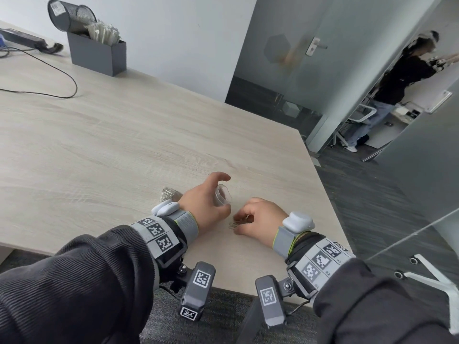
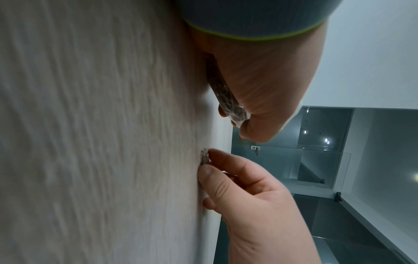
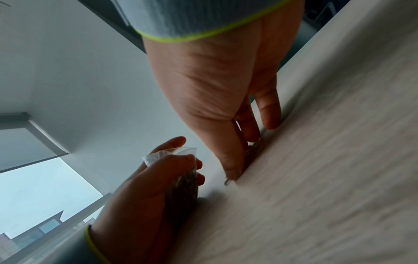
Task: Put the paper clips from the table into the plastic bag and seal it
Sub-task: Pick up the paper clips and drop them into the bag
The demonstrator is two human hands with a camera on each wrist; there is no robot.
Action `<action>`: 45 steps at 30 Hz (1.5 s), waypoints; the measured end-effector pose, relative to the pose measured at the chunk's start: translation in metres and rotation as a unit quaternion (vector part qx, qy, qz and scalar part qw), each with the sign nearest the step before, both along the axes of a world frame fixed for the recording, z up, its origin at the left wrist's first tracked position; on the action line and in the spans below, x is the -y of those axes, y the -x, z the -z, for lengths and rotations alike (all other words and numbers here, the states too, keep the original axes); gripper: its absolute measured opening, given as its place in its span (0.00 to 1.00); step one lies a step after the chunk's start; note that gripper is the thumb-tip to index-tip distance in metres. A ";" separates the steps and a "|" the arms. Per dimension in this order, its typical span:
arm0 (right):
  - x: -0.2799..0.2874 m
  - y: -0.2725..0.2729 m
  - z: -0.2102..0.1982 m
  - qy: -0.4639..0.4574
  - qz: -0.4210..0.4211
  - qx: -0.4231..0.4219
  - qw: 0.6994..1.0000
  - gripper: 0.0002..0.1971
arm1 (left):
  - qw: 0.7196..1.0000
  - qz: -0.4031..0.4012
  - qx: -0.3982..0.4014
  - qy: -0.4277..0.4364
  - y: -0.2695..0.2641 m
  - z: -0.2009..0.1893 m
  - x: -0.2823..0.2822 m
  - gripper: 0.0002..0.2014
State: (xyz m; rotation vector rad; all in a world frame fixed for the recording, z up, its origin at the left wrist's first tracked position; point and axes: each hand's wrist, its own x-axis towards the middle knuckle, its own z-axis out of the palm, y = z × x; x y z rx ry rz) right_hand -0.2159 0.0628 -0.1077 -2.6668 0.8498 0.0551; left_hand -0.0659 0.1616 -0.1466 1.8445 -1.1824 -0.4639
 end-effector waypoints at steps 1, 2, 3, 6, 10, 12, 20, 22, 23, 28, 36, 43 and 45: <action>0.001 0.000 0.000 0.002 -0.001 0.001 1.000 0.12 | 1.000 0.004 0.001 -0.002 0.000 0.000 0.000 0.29; 0.001 0.001 0.000 0.003 -0.004 0.001 1.000 0.10 | 1.000 0.007 0.003 -0.005 0.000 0.000 0.000 0.29; 0.001 0.001 -0.001 0.005 -0.007 -0.003 1.000 0.09 | 1.000 0.010 0.004 -0.009 0.000 0.000 0.000 0.29; 0.000 0.001 -0.004 0.020 -0.016 -0.013 1.000 0.07 | 1.000 0.018 0.009 -0.016 0.000 0.000 0.000 0.29; -0.001 0.003 -0.004 0.019 0.007 -0.023 1.000 0.04 | 0.999 0.022 0.014 -0.021 0.002 -0.002 -0.001 0.29; 0.000 0.004 -0.001 -0.006 0.028 -0.021 0.999 0.02 | 0.999 0.025 0.018 -0.025 0.003 -0.003 -0.001 0.29; 0.011 0.005 0.001 -0.069 0.099 0.107 0.987 0.06 | 0.997 0.065 0.024 -0.034 0.004 -0.005 -0.001 0.32; 0.009 0.002 -0.003 -0.109 0.115 0.202 0.966 0.07 | 0.996 0.078 0.028 -0.035 0.004 -0.005 -0.001 0.34; 0.006 -0.001 -0.006 -0.125 0.111 0.234 0.958 0.07 | 0.995 0.085 0.029 -0.037 0.004 -0.006 -0.001 0.35; -0.008 -0.017 -0.014 -0.163 0.058 0.267 0.948 0.06 | 0.994 0.100 0.031 -0.029 0.004 -0.007 -0.003 0.34; 0.018 0.010 -0.013 -0.052 0.037 0.117 0.991 0.10 | 0.996 0.088 0.001 -0.013 0.001 -0.001 0.000 0.35; 0.020 0.025 -0.009 -0.016 -0.036 -0.051 0.998 0.18 | 0.996 0.091 -0.005 -0.015 0.000 0.001 0.002 0.35; 0.016 0.023 -0.008 -0.017 -0.041 -0.049 0.998 0.19 | 0.996 0.090 -0.001 -0.014 0.000 0.001 0.002 0.35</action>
